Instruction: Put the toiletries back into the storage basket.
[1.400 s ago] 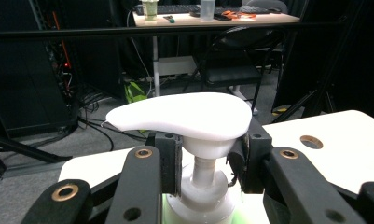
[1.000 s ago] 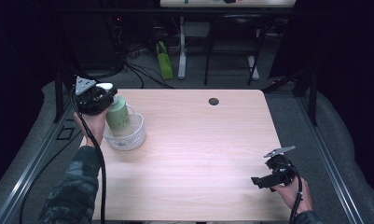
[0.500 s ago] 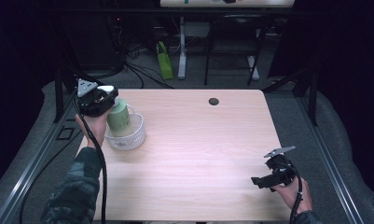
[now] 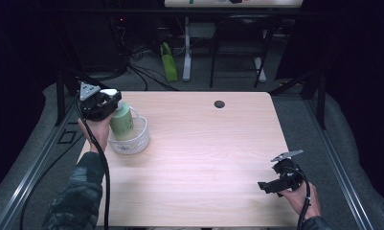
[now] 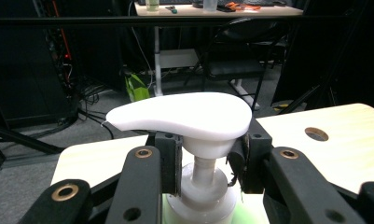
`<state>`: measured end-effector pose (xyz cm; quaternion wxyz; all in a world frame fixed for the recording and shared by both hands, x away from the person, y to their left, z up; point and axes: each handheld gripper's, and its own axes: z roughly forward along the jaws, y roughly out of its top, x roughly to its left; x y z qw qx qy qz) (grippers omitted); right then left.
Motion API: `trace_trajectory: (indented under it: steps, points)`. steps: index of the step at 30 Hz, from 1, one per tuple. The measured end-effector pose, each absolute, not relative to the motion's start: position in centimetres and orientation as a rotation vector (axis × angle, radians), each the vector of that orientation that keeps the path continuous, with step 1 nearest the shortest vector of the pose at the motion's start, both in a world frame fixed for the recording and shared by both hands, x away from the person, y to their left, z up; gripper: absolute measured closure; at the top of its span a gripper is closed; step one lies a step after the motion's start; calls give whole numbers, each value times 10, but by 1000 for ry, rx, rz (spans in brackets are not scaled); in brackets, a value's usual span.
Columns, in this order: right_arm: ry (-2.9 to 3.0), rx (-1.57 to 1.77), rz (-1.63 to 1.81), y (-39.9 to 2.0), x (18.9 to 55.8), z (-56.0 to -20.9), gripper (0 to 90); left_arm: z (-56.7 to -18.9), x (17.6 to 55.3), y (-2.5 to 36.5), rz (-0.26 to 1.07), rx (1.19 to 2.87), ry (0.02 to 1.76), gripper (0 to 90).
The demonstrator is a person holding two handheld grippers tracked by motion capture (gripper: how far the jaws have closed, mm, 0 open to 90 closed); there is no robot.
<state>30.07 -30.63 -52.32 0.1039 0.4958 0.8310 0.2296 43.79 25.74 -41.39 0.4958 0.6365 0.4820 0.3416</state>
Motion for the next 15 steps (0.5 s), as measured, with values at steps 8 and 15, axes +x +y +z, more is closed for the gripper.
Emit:
trace_trajectory:
  steps: [8, 15]
  points:
    - [2450, 1458, 673, -306, 301, -523, 19, -416, 431, 262, 829, 1524, 1166, 670]
    - [2450, 1454, 667, -306, 300, -523, 19, -418, 422, 264, 831, 1528, 1158, 667]
